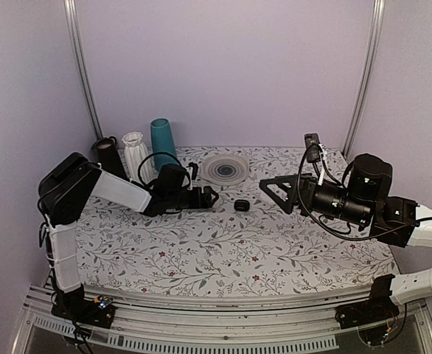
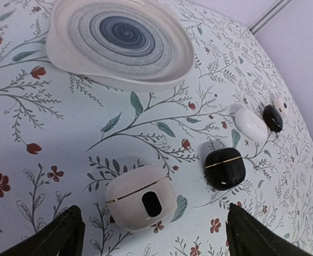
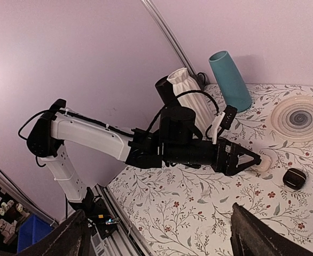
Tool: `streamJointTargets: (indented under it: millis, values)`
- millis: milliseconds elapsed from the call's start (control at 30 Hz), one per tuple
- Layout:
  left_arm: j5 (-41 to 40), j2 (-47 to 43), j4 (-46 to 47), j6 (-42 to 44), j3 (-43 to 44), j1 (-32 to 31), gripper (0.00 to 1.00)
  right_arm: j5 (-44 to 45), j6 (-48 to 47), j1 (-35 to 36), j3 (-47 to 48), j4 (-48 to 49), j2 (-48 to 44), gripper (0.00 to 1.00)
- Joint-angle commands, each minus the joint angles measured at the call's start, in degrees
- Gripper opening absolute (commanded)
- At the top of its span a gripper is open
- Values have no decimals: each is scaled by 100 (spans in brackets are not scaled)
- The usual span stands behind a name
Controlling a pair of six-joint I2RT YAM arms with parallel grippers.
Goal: Insert the wireless bluetooth earbuds into the charging case
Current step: Place the charging case with the earbuds at the center of the board, then reset both arms
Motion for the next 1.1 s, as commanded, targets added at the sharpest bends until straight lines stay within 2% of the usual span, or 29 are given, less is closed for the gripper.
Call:
streamJointTargets:
  millis: [0,100,500,733,933,1067]
  values:
    - [-142,-538,18,239,-169,68,95,-30,75,-21,107,30,68,93]
    - [-160,-858,49,312,-309,63,96,40,120,-26,103,18,78,100]
    - [-151,-2735,418,640,-1572,-19,96,1064,144,-30,31,-121,32,99]
    - [-462,-3915,415,761,-2322,-34,96,1862,-156,-80,-549,231,-373,99]
    - [-939,-4766,422,870,-2933,-34,96,2198,-356,-776,-772,-213,-338,99]
    - [-1203,-5113,390,912,-3249,-25,96,2211,-567,-1760,-1088,-171,-314,99]
